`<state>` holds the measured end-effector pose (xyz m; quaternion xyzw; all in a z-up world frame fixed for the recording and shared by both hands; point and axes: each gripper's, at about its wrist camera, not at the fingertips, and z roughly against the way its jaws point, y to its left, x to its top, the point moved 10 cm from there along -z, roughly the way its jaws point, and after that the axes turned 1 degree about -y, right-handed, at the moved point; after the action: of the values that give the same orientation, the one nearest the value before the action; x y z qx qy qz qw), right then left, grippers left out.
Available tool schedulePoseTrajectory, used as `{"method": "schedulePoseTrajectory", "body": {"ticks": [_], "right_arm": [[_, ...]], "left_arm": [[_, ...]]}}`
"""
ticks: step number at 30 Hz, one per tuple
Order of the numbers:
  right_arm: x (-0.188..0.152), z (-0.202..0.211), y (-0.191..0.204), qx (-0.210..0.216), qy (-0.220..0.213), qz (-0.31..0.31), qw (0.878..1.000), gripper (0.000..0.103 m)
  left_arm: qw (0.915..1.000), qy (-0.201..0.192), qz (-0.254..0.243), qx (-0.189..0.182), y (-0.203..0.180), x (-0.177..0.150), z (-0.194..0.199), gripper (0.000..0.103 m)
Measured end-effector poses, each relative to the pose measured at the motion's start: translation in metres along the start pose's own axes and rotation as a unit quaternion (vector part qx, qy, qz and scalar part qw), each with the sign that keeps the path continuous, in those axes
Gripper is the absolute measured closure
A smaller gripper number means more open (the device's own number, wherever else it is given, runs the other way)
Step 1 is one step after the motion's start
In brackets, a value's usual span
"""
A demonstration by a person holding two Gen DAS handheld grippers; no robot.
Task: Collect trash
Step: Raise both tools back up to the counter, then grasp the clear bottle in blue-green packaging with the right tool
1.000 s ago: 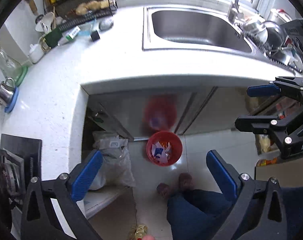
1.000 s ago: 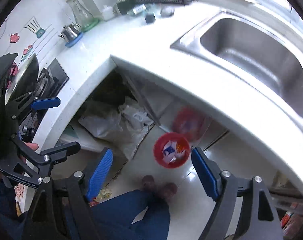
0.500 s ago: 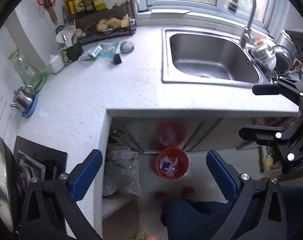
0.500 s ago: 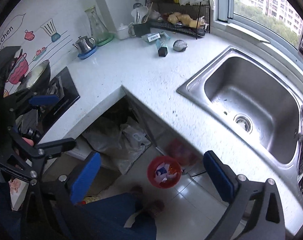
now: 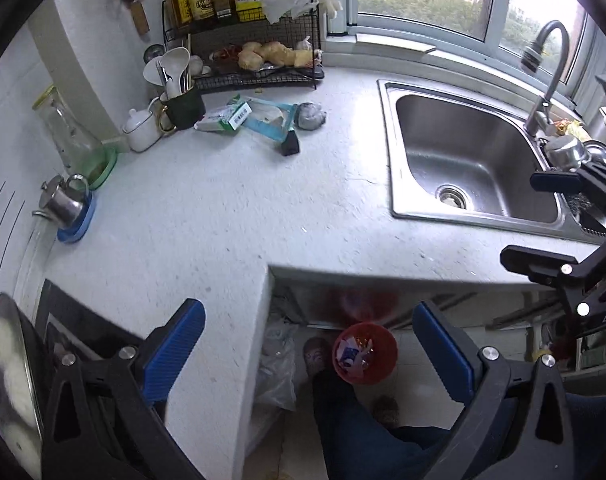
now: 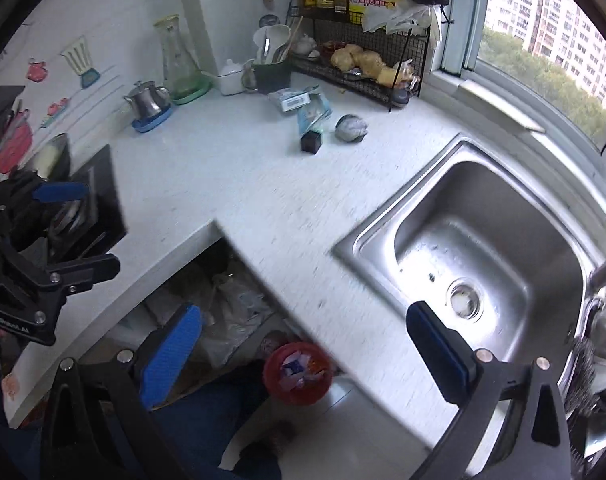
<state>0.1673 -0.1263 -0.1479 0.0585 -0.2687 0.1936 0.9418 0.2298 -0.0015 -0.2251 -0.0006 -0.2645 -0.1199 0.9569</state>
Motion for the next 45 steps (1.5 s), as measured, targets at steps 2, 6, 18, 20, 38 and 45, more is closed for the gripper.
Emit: {"method": "schedulePoseTrajectory", "body": {"ticks": [2, 6, 18, 20, 38, 45], "right_arm": [[0.016, -0.012, -0.005, -0.017, 0.008, 0.0, 1.0, 0.001], [0.048, -0.029, -0.012, -0.03, 0.024, -0.008, 0.999, 0.001], [0.156, -0.11, 0.001, -0.062, 0.075, 0.021, 0.995, 0.001], [0.167, -0.127, 0.005, -0.067, 0.087, 0.031, 0.993, 0.001], [0.223, -0.247, 0.004, -0.074, 0.17, 0.062, 0.981, 0.001], [0.227, -0.276, 0.012, -0.083, 0.188, 0.078, 0.975, 0.001]], "left_arm": [[1.0, 0.007, 0.0, -0.001, 0.011, 0.013, -0.014, 0.0], [0.9998, 0.016, 0.004, -0.011, 0.035, 0.046, -0.039, 0.0], [0.9979, 0.046, 0.03, -0.033, 0.13, 0.131, -0.135, 0.0], [0.9973, 0.051, 0.038, -0.037, 0.14, 0.139, -0.148, 0.0], [0.9888, 0.073, 0.077, -0.105, 0.193, 0.166, -0.242, 0.0], [0.9869, 0.083, 0.081, -0.113, 0.195, 0.167, -0.262, 0.0]]}}
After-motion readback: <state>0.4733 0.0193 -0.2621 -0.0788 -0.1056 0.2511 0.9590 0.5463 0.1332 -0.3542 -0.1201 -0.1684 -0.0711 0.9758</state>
